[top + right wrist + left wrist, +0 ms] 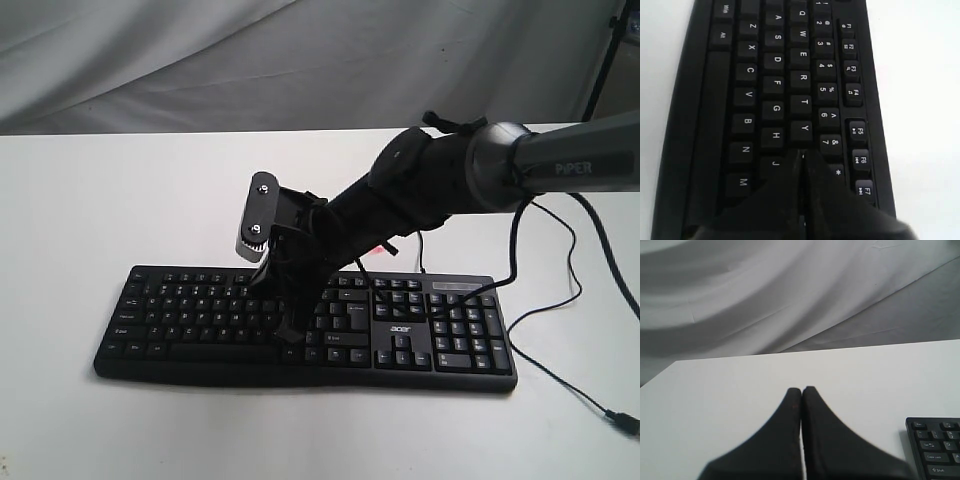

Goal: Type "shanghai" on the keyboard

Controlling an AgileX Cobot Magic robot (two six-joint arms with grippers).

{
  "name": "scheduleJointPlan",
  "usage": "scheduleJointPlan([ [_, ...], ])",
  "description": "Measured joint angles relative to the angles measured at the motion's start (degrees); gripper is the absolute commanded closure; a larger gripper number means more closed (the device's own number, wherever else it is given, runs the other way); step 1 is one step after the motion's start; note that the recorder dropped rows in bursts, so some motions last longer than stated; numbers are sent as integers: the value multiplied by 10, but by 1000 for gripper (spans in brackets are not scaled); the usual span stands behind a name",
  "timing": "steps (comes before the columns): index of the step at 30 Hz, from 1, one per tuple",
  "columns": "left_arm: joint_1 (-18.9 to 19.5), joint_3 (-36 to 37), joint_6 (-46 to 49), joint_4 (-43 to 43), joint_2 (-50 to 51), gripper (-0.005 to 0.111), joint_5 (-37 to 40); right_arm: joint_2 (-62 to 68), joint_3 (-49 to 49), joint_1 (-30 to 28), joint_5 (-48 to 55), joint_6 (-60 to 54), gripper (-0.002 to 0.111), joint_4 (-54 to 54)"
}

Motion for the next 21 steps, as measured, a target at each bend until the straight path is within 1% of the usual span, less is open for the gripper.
scheduleJointPlan([
  [6, 0, 0, 0, 0, 0, 106, 0, -20, 0, 0, 0, 3, 108, 0],
  [10, 0, 0, 0, 0, 0, 106, 0, -50, 0, 0, 0, 25, 108, 0],
  [21, 0, 0, 0, 0, 0, 106, 0, -191, 0, 0, 40, 85, 108, 0],
])
